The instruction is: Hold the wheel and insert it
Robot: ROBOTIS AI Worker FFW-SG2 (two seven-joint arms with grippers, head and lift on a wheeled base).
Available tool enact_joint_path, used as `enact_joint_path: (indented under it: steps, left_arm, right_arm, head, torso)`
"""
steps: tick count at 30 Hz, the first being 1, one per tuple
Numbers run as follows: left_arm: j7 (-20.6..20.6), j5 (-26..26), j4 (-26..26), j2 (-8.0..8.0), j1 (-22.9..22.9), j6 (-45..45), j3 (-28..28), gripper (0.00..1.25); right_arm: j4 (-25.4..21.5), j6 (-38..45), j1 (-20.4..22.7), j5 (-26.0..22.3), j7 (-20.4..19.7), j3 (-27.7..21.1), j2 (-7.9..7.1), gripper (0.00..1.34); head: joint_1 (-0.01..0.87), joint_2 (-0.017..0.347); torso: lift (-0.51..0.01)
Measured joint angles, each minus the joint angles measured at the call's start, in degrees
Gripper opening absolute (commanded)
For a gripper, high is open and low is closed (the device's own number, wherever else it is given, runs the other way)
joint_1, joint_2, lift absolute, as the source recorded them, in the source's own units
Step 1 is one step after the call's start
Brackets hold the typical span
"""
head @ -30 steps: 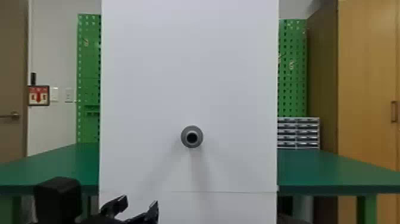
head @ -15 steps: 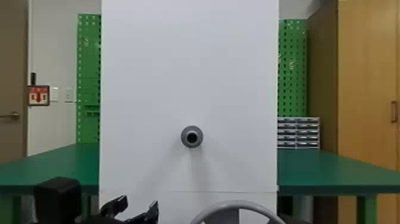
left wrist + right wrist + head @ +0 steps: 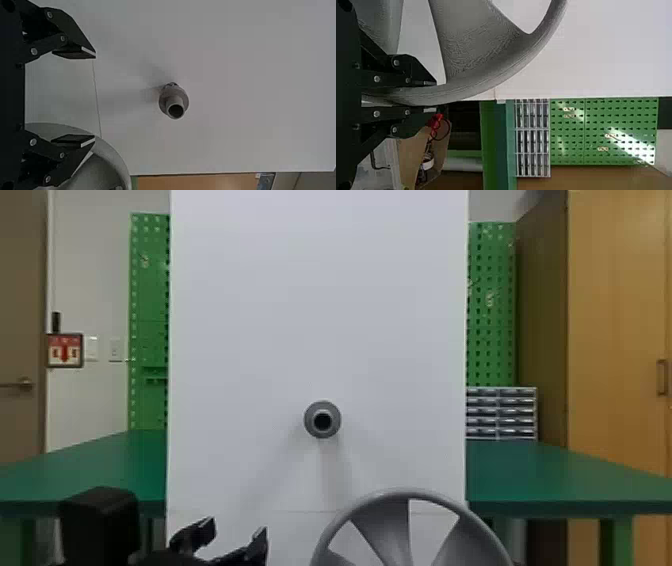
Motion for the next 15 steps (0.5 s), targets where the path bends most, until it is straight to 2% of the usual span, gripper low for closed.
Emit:
enact_joint_path:
  steps: [15]
  left_arm:
    - [0.0,-0.9,0.0,0.00,-0.4,0.0,-0.9,0.75]
  right_arm:
    - [-4.5,16.2,-8.2,-1.2,0.0,-2.3,-0.42,0.20]
  head:
    - [0.000,0.031]
  torso:
    - [-0.488]
